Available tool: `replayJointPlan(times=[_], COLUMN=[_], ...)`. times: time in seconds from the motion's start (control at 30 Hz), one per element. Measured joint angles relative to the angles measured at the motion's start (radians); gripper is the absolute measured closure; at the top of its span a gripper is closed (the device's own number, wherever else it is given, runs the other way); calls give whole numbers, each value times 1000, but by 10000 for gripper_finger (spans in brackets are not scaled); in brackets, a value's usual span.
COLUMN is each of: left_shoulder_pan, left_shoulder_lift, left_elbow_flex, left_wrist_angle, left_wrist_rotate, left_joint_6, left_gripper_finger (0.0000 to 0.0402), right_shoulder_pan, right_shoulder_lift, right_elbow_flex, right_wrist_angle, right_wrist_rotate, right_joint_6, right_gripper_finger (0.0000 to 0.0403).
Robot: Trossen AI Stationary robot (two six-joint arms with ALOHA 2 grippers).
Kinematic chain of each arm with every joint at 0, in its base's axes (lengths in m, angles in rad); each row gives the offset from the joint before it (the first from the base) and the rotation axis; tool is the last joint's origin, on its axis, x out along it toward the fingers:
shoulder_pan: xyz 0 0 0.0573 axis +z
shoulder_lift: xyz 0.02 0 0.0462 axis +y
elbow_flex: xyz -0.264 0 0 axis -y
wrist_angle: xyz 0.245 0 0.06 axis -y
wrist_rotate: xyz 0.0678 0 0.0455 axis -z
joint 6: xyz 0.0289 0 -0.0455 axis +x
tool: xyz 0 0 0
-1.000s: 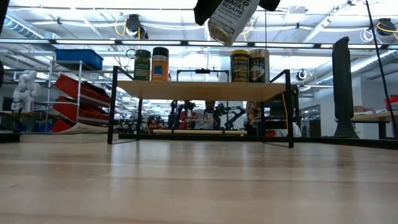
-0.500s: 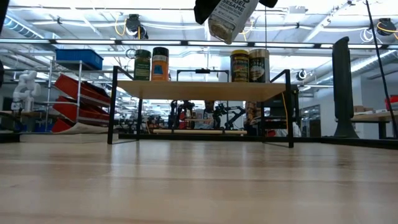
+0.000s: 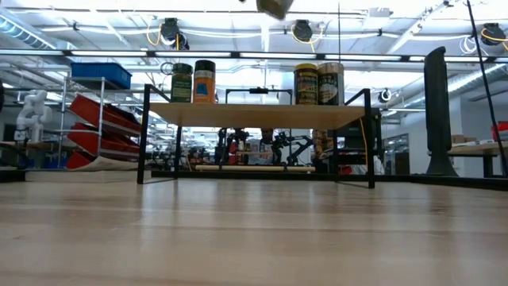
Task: Shelf spices
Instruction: Put the white seasoning bottle on the shelf
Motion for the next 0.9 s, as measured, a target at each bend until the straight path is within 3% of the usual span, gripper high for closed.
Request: replayJointPlan(times=[0.33,0.67,0.9], left_shoulder_pan=[13,97,118], left_shoulder_lift=[-195,-269,-236], left_elbow_flex=[2,2,1], left_wrist_angle=[12,-50,-66], left_wrist_rotate=[-191,-180,-156], left_joint_6=[107,126,125], left_gripper_finger=[200,200,200], right_shoulder_pan=[-63,-268,-344], right_shoulder_lift=[-10,27,74], right_elbow_flex=[93,77,77], right_wrist_angle=[14,163,149], right_wrist_rotate=[14,-387,-517], right_joint_6=[-129,-186,-141], right_gripper_finger=[73,73,73])
